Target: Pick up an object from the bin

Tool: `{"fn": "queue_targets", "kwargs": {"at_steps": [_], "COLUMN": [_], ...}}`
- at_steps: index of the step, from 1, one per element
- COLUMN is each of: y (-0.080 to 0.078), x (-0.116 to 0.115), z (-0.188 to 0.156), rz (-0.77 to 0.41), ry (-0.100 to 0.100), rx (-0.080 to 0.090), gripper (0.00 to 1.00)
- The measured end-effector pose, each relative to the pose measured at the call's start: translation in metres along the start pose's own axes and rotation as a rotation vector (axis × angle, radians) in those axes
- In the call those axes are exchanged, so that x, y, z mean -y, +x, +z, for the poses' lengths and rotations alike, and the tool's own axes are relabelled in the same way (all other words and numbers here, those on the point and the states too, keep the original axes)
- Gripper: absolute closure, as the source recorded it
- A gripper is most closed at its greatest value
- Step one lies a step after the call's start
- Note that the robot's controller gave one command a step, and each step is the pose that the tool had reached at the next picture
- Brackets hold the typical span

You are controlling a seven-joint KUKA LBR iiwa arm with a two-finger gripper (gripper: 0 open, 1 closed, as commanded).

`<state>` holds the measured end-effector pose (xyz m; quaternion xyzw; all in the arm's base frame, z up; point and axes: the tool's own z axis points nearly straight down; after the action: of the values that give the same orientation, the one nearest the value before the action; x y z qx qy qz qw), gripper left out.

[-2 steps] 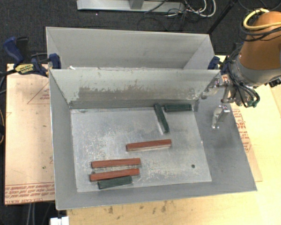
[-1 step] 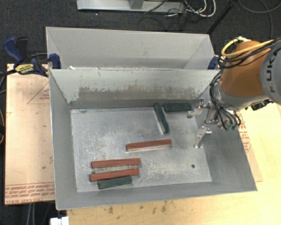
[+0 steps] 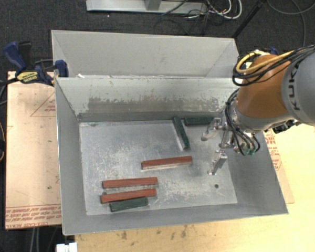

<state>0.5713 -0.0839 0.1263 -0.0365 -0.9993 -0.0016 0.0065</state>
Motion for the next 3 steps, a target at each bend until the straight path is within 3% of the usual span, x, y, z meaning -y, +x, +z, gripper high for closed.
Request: {"fn": "queue_targets", "kwargs": {"at_steps": [1,2,3], "y": [0.0409,0.0434,0.0433], "x": [-0.0249,-0.0248,-0.0248], "z": [0.0507,0.0534,0.0534], "rz": [-0.188,-0.189,-0.189], "ry": [0.004,0.004,0.004], "rx": [0.025,0.018,0.018], "gripper": [1.00,0.00,0.00]}}
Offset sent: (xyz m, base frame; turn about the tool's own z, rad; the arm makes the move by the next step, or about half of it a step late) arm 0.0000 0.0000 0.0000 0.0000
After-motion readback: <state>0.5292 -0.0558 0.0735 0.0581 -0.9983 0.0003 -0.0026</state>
